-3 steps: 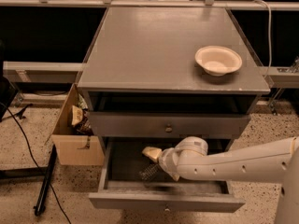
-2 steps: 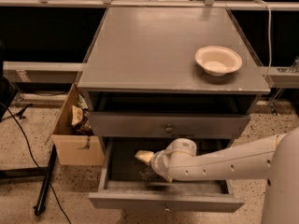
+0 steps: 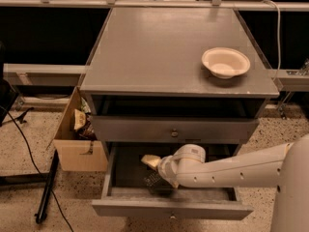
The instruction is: Pick water bottle from middle drawer and place on counter
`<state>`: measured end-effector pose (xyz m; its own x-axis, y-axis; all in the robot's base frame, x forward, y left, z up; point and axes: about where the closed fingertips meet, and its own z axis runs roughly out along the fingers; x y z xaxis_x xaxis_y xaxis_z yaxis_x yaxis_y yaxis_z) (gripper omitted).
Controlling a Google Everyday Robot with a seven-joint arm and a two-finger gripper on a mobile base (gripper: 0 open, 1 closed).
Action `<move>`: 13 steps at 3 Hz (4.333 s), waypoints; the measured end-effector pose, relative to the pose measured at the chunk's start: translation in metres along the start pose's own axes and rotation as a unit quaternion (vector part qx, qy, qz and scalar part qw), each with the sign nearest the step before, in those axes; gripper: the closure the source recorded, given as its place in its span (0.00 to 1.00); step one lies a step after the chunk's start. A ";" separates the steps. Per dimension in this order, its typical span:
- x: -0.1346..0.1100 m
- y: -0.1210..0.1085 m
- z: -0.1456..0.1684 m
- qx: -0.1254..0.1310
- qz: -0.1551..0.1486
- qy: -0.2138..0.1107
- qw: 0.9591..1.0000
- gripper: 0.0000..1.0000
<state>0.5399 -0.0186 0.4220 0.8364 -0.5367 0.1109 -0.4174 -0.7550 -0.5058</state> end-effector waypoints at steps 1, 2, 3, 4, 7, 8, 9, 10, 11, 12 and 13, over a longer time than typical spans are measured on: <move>0.006 -0.001 0.011 0.010 0.008 0.001 1.000 0.00; 0.009 -0.006 0.022 0.013 0.008 0.000 1.000 0.00; 0.009 -0.007 0.032 0.009 0.008 -0.002 1.000 0.06; 0.008 -0.007 0.040 0.004 0.008 -0.004 1.000 0.21; 0.009 -0.009 0.049 -0.036 -0.004 0.013 0.999 0.18; 0.009 -0.006 0.052 -0.066 -0.013 0.028 0.997 0.18; 0.008 -0.004 0.055 -0.091 -0.020 0.041 0.995 0.22; 0.008 -0.003 0.056 -0.095 -0.019 0.043 0.994 0.39; 0.009 -0.001 0.055 -0.087 -0.011 0.038 0.995 0.64; 0.010 0.000 0.054 -0.073 -0.007 0.029 0.997 0.85; 0.009 0.000 0.054 -0.070 -0.006 0.027 0.997 1.00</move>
Offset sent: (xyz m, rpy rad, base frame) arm 0.0289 0.0155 -0.0253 0.0353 -0.0149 -0.0136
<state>0.5669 -0.0034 0.3772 0.8233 -0.5435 0.1639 -0.4559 -0.8051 -0.3795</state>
